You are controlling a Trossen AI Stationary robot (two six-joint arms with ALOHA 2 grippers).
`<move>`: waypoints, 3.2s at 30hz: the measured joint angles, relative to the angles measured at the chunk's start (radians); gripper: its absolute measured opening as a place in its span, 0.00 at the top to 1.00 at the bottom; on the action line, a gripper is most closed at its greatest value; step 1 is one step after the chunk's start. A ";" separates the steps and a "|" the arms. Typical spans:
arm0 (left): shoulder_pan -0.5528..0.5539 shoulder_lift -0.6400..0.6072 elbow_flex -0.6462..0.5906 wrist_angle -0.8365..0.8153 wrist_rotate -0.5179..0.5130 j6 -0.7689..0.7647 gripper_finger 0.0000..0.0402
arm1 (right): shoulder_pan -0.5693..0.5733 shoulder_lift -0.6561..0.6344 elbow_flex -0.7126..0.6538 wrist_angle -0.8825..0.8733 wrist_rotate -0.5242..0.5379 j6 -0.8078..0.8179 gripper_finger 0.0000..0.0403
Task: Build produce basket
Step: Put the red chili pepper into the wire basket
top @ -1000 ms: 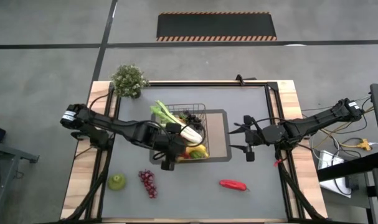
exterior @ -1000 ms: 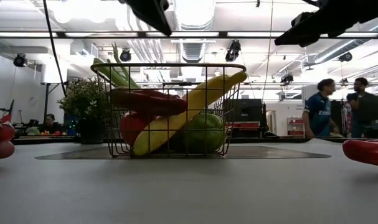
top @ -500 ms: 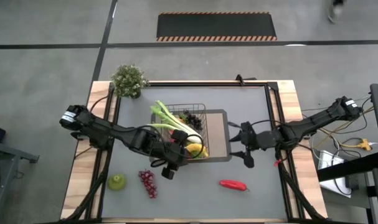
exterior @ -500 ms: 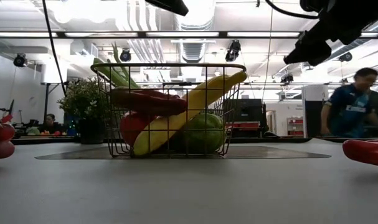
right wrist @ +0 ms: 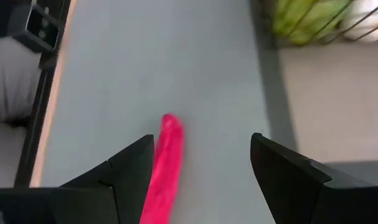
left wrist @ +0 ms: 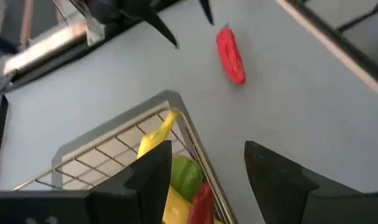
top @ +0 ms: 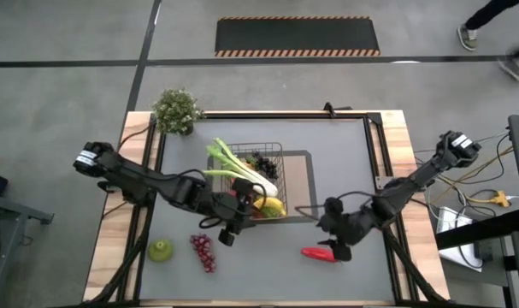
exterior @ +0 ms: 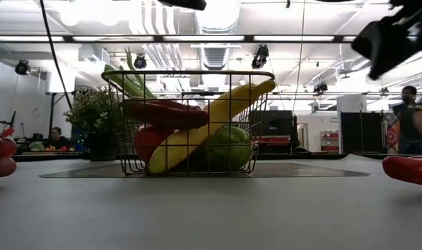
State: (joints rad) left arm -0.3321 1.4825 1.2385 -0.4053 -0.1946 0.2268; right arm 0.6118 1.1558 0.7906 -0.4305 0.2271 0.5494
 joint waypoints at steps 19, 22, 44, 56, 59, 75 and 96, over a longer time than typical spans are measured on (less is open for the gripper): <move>-0.012 -0.130 -0.099 0.110 -0.003 -0.010 0.54 | 0.164 0.414 0.340 -0.450 0.000 0.365 0.38; -0.018 -0.132 -0.100 0.110 -0.004 -0.010 0.54 | 0.167 0.458 0.369 -0.454 -0.002 0.363 0.38; -0.045 -0.150 -0.159 0.115 -0.004 -0.011 0.54 | 0.174 0.478 0.206 -0.290 -0.044 0.323 0.49; -0.063 -0.178 -0.352 0.463 -0.001 0.120 0.54 | 0.111 0.358 0.206 -0.298 -0.036 0.097 0.81; -0.062 -0.214 -0.407 0.562 -0.001 0.157 0.54 | 0.072 0.257 0.206 -0.298 -0.024 0.021 0.81; -0.061 -0.463 -0.689 0.992 -0.069 0.318 0.54 | -0.103 -0.141 -0.052 0.603 0.331 -0.737 0.79; -0.055 -0.532 -0.749 1.129 -0.290 0.464 0.54 | -0.571 0.172 -0.087 1.036 0.264 -0.560 0.78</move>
State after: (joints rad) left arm -0.3874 0.9507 0.4895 0.7238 -0.4848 0.6912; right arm 0.0403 1.3279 0.7032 0.6059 0.4916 -0.0107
